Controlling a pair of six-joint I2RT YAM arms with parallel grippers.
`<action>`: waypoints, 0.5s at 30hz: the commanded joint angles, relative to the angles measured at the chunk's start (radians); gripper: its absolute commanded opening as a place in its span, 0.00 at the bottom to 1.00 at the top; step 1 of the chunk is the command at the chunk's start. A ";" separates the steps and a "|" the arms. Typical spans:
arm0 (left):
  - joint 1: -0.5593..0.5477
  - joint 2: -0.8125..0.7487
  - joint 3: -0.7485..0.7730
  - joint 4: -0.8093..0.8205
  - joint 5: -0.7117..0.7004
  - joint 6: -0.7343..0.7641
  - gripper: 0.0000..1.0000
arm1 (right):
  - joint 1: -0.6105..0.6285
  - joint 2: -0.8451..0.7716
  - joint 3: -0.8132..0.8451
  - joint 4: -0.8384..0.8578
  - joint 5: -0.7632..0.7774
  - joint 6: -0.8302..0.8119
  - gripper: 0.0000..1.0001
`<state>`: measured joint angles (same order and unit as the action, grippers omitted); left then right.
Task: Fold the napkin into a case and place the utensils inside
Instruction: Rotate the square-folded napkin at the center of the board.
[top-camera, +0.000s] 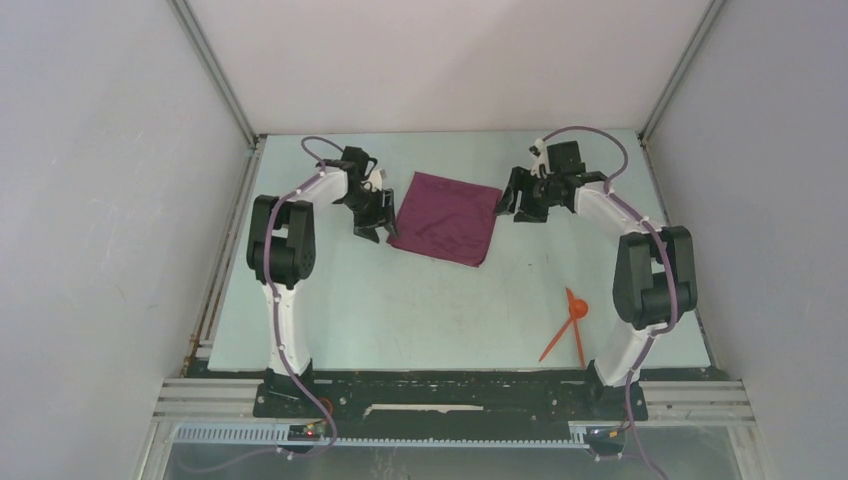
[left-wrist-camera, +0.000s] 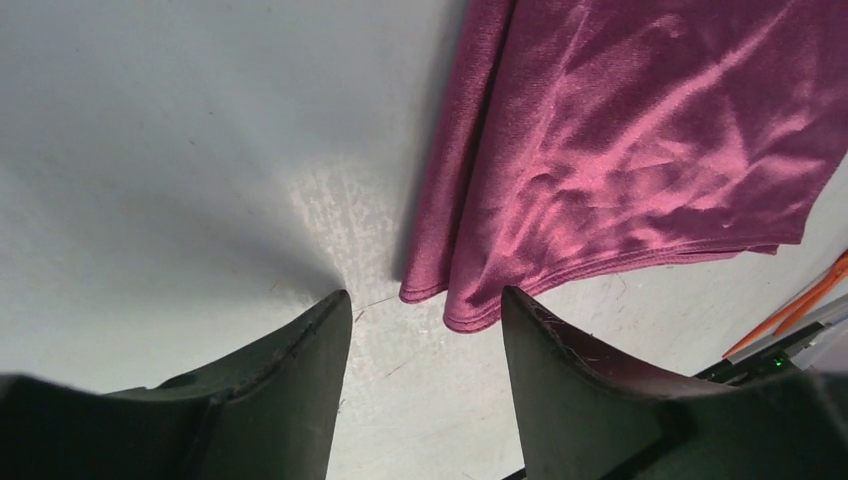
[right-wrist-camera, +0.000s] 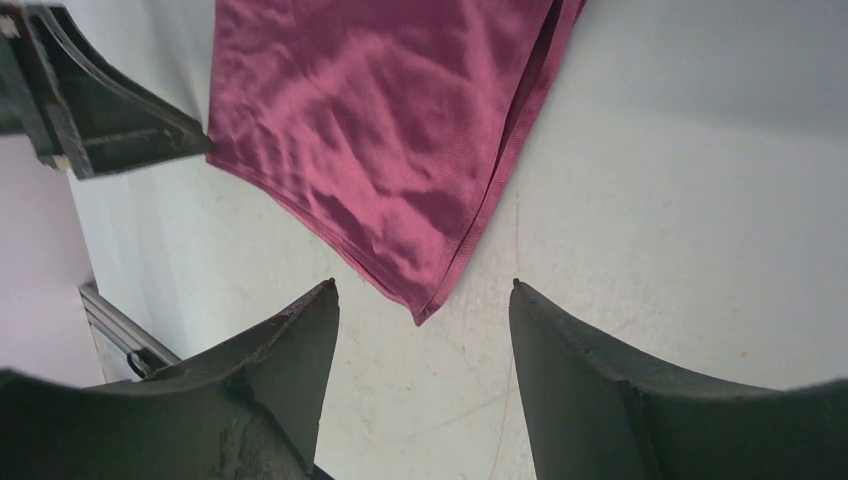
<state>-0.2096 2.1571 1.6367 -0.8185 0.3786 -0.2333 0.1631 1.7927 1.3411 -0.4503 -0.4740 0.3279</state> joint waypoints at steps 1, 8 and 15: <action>-0.009 0.011 0.022 0.001 0.077 0.027 0.64 | 0.051 -0.076 -0.055 0.036 0.029 0.008 0.71; -0.014 0.006 -0.008 0.016 0.081 0.028 0.52 | 0.082 -0.111 -0.117 0.048 0.038 0.008 0.70; -0.018 -0.043 -0.081 0.069 0.107 -0.018 0.27 | 0.096 -0.145 -0.159 0.030 0.045 0.034 0.69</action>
<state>-0.2180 2.1620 1.6135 -0.7967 0.4488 -0.2295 0.2474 1.7168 1.2114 -0.4320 -0.4477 0.3325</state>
